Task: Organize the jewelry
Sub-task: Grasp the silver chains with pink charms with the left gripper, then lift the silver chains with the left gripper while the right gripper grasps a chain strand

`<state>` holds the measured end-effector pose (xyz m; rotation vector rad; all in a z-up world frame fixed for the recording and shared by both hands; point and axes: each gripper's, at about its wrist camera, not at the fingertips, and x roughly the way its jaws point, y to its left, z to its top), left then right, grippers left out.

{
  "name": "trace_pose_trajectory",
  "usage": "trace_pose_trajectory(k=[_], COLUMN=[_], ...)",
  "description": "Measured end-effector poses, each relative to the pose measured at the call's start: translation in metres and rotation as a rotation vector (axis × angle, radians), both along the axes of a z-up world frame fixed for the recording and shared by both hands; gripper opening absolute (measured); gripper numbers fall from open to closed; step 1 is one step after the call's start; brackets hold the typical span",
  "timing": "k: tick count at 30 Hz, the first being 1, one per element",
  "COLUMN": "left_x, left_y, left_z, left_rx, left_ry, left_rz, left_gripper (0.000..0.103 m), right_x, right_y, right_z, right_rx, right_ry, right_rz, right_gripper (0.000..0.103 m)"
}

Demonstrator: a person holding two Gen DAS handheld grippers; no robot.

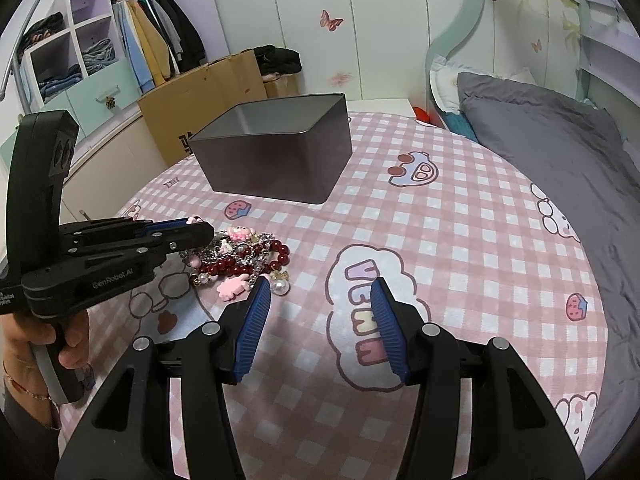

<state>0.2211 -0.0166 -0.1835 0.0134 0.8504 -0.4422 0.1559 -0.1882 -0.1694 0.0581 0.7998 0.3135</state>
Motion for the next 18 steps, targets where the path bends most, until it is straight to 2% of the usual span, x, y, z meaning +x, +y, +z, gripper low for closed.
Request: trace_pose_trajectory(k=[6,14,18], left_x=[-0.011,-0.023,-0.029], left_y=[0.031,0.058,0.069], left_z=[0.025,0.039,0.047], left_rx=[-0.101,-0.104,-0.134], left_ry=[-0.036,-0.066,-0.078], left_rz=[0.034,0.093,0.092], left_gripper=[0.011,0.011,0.011], right_x=[-0.003,0.020,0.018], right_y=[0.010,0.036,0.051], right_z=[0.004,0.008,0.008], right_rx=[-0.027,-0.055,-0.065], right_ry=[-0.004,-0.002,0.001], right_rz=[0.024,0.079,0.143], right_gripper=[0.050,0.050,0.050])
